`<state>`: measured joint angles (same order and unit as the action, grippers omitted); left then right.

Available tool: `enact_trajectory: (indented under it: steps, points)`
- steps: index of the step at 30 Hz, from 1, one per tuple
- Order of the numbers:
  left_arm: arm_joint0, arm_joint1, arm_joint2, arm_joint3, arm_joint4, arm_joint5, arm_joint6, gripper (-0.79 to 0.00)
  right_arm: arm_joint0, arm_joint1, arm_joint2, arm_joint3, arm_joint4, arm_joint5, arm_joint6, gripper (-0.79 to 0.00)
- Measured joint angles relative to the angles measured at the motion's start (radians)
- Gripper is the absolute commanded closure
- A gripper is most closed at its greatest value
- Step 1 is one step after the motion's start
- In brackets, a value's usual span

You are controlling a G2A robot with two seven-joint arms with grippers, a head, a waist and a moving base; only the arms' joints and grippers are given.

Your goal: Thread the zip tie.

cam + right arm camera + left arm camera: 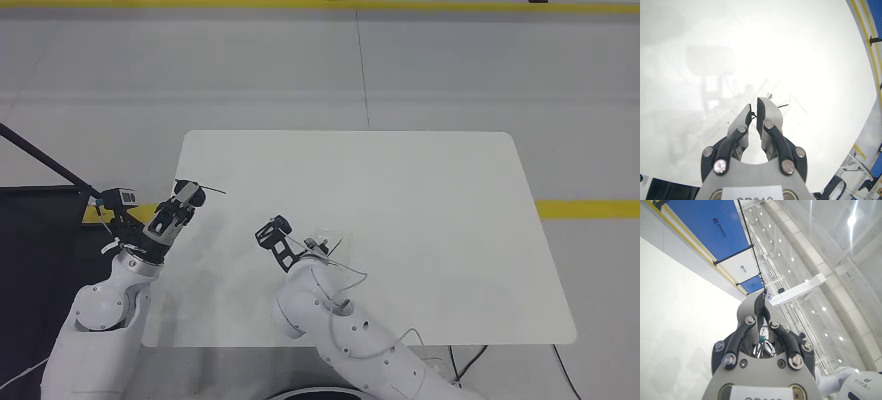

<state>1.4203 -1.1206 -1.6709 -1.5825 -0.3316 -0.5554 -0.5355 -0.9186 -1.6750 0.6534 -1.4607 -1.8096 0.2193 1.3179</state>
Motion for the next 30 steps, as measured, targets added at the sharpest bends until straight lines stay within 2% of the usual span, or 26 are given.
enact_trajectory:
  steps: [6,13,19,24,30]
  points:
    - [0.000,0.000,0.000,0.000,0.000,0.000,0.000,0.000,-0.017,-0.009,0.017,-0.010,-0.025,-0.014,-0.003,0.000]
    - [0.000,0.000,0.000,0.000,0.000,0.000,0.000,0.000,-0.051,-0.014,0.043,-0.053,-0.073,-0.014,-0.019,0.000]
    - [0.001,0.000,0.001,-0.003,0.002,0.004,0.003,0.000,-0.119,-0.007,0.087,-0.157,-0.137,0.004,-0.071,0.000]
    - [0.000,0.001,0.017,-0.023,0.033,0.029,-0.017,0.000,-0.249,0.017,0.135,-0.333,-0.192,0.001,-0.220,0.000]
    - [-0.050,0.006,0.054,0.004,0.039,0.062,-0.132,0.000,-0.475,0.061,0.228,-0.561,-0.150,-0.071,-0.532,0.000]
